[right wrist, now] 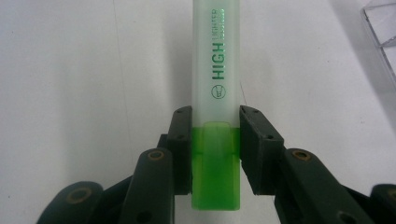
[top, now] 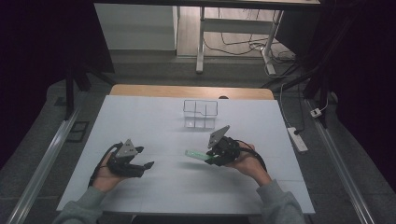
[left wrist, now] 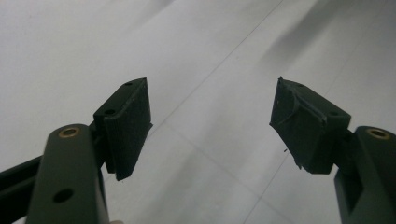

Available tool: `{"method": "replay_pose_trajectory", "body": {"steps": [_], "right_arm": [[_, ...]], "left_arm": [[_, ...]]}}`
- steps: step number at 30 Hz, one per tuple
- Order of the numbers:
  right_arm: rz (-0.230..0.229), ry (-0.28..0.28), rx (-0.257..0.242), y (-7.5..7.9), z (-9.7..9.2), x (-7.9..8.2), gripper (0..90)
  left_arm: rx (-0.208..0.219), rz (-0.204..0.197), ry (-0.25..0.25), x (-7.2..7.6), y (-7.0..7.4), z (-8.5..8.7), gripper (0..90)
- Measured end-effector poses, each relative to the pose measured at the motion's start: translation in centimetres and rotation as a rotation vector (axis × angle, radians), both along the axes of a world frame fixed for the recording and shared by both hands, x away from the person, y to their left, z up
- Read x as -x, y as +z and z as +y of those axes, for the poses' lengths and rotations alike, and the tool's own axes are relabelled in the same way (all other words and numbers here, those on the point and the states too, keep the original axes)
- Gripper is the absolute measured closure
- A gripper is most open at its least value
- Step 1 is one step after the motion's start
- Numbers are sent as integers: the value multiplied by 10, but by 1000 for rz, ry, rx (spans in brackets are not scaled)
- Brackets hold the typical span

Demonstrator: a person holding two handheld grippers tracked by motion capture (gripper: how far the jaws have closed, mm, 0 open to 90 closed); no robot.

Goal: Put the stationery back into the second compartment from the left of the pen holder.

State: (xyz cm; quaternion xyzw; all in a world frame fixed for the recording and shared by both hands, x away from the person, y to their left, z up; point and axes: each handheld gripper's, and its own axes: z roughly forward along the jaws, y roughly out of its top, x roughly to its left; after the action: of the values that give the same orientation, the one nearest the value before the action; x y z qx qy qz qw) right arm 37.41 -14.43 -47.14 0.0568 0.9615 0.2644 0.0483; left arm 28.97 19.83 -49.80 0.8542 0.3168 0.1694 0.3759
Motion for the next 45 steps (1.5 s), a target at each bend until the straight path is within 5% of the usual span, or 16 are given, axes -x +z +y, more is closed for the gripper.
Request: {"method": "replay_pose_trajectory", "body": {"steps": [18,45], "right_arm": [[4,31,12,-3,9,4,664],[13,66,32,-10,24,7,664]], "left_arm": [[-76,-8,-123,-11,8,-47,283],[-166,-29,-227,-19,11,-86,285]]}}
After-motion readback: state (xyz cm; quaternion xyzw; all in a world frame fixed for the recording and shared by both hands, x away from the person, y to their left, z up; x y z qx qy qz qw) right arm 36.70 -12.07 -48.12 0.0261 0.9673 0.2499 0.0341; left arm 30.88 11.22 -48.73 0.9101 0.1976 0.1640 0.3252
